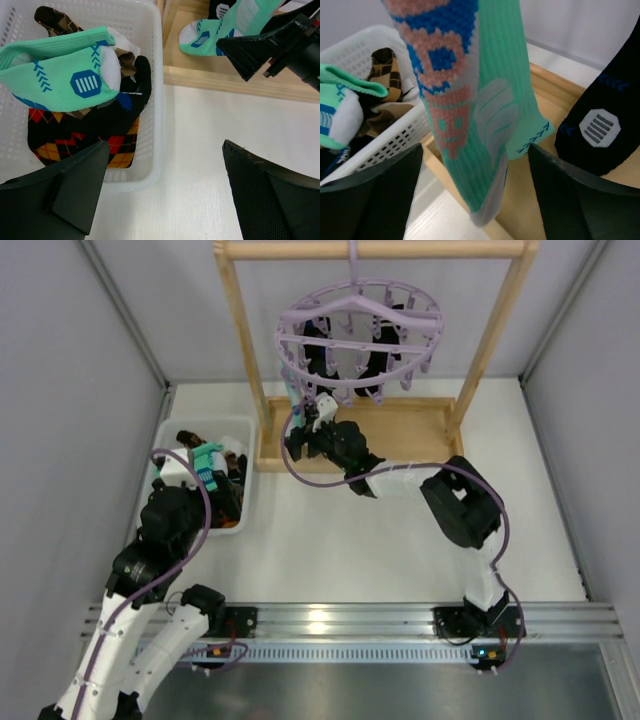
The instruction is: Remove the socks clipped to the hanger
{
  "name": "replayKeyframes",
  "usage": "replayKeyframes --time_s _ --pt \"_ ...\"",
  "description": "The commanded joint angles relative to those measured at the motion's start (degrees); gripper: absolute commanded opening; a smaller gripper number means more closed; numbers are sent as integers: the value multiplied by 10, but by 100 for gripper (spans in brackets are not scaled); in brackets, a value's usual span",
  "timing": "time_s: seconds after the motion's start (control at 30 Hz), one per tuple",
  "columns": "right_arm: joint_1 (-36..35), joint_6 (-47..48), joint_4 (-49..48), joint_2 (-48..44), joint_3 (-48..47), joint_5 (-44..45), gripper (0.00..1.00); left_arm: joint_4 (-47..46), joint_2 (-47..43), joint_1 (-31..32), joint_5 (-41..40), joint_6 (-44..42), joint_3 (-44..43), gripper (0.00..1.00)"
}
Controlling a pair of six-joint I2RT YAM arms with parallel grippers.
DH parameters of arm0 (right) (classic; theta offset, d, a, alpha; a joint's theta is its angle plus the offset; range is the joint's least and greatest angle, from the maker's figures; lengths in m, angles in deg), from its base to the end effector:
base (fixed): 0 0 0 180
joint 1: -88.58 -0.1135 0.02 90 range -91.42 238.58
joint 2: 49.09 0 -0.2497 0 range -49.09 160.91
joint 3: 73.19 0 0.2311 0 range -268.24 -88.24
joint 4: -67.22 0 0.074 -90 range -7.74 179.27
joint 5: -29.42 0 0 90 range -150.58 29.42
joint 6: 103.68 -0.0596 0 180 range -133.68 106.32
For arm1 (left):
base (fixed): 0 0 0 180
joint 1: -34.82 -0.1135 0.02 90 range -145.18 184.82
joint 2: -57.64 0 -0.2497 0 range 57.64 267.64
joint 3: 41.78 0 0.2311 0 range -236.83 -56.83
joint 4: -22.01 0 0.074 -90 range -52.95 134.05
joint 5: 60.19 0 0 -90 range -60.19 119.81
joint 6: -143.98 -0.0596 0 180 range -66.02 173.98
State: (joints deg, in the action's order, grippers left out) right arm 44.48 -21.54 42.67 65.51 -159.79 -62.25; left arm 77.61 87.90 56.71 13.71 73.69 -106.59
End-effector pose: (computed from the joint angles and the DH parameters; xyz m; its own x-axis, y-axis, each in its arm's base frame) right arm 0.3301 0.3223 0.2240 -0.1408 0.0539 -0.9886 -0.7039 0.6968 0.1382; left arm 0.1149 -0.0283 0.3232 -0.3536 -0.2071 -0.9122 -0.0013 0.9753 -0.2210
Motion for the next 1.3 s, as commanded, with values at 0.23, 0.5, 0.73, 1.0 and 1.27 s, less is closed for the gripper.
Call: replayKeyframes --time_s 0.23,0.5,0.73,1.0,1.27 --pt "-13 27 -193 45 -9 13 0 -28 -12 -2 5 -9 -3 98" --pt "-17 -3 -279 -110 173 -51 0 -45 -13 -2 86 2 -25 98" --pt "-7 -29 -166 -252 251 -170 0 -174 26 -2 288 37 -60 98" --pt "30 -76 -78 -403 335 -283 0 -332 136 -2 338 80 -108 98" --pt "42 -76 -2 -494 366 -328 0 -442 238 -2 367 130 -148 98"
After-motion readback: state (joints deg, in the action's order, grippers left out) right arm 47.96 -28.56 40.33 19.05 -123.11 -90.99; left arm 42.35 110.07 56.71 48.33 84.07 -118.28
